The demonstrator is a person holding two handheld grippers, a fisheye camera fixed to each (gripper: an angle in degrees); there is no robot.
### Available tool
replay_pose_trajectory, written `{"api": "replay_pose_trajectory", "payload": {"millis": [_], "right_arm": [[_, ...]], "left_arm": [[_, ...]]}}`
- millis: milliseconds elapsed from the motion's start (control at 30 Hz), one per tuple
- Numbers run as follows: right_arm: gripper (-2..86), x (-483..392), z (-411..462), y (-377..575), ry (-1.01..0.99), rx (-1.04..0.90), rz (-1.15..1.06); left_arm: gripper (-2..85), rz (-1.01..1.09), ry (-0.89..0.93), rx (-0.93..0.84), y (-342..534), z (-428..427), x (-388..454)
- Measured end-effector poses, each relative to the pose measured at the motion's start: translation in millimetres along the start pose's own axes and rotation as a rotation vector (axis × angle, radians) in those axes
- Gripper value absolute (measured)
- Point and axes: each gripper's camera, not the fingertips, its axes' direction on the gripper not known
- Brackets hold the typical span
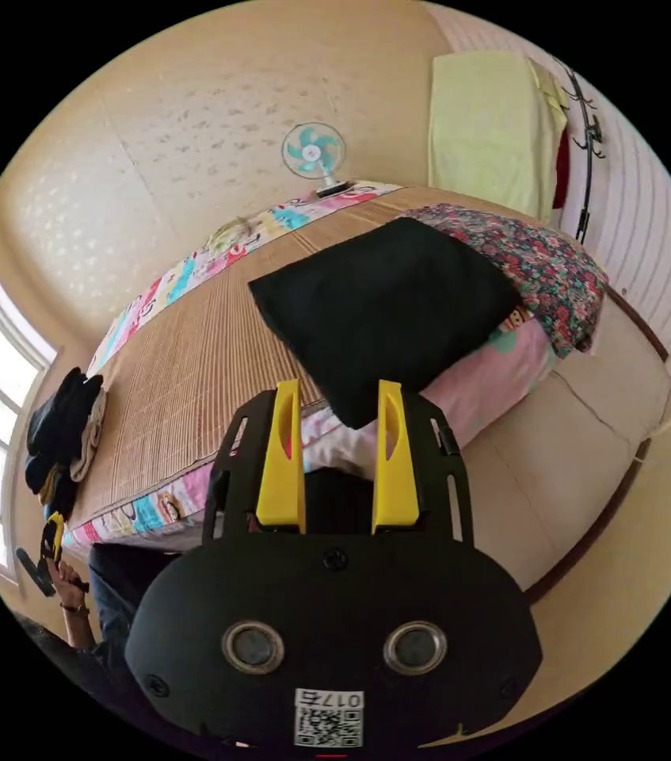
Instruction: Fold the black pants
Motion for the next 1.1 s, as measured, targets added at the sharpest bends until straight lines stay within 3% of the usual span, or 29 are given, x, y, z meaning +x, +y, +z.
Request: {"api": "replay_pose_trajectory", "payload": {"millis": [233,333,400,533,633,733,800,900,1033,1100], "right_arm": [[10.9,86.5,49.5,-20.9,-0.319,0.056,0.364],[5.4,55.9,32.6,-30.4,-0.259,0.207,0.404],[4.1,-8.5,4.2,-51.5,-0.314,0.371,0.198],[3.4,-141.0,11.7,-96.3,-0.688,0.332,-0.21],[3.1,-279.7,31.9,-86.2,-0.929,0.187,-0.612],[2.7,-409.1,54.4,-17.8,-1.15,-0.042,-1.019],[2.4,-481.2,70.5,63.4,-1.362,-0.315,-1.269],[1.8,-522.0,74.2,164.3,-1.472,-0.588,-1.436],[0.9,-511.8,59.3,225.9,-1.407,-0.777,-1.455],[0.6,-475.6,41.2,246.8,-1.357,-0.806,-1.477]], "left_arm": [[9.0,0.128,0.124,-0.124,-1.0,54.7,77.9],[9.0,0.14,0.14,-0.121,13.7,51.9,99.0],[8.9,0.148,0.141,-0.12,30.1,46.6,110.0],[8.9,0.192,0.153,-0.13,52.5,40.3,128.5],[8.9,0.241,0.132,-0.11,67.7,34.2,145.8],[8.9,0.235,0.12,-0.085,79.4,24.7,152.6],[8.9,0.219,0.122,-0.065,86.8,12.4,150.3],[8.9,0.196,0.099,-0.026,95.3,-9.5,142.9],[8.9,0.188,0.073,0.036,105.7,-30.1,140.7],[9.0,0.213,0.114,-0.021,98.1,-14.8,154.0]]}}
